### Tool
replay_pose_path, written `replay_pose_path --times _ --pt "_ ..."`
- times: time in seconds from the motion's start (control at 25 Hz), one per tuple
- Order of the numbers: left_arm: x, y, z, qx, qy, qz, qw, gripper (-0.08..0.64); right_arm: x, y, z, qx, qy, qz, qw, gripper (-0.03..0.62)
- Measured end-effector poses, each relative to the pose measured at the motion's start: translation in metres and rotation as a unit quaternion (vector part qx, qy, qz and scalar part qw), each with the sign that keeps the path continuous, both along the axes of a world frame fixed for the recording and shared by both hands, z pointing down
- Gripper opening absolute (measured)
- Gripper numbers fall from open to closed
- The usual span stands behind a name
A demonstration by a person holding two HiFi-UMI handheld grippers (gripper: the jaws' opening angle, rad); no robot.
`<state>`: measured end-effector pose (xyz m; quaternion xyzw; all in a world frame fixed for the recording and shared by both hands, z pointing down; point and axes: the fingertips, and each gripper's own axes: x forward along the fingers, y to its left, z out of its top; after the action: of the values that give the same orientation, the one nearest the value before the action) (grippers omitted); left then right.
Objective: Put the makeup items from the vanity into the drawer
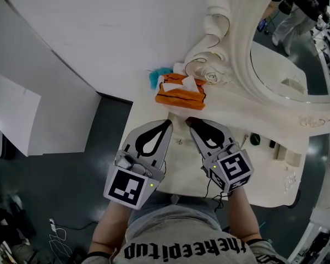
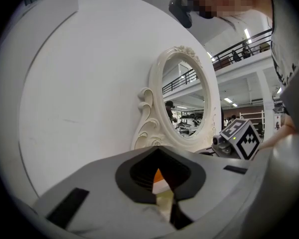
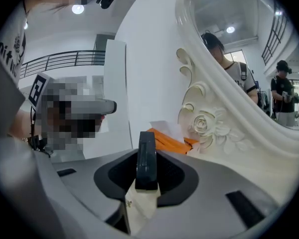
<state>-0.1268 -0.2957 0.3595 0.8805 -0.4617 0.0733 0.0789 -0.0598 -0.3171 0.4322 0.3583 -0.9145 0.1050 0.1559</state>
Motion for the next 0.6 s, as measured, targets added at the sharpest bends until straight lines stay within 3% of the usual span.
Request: replay_pose_path --times 0.6 --pt "-0.018 -0.009 0.018 -0.023 0.003 -0.007 0.9997 0.032 -0.012 -0.003 0.044 -0.045 0.033 -0.007 0.998 0.121"
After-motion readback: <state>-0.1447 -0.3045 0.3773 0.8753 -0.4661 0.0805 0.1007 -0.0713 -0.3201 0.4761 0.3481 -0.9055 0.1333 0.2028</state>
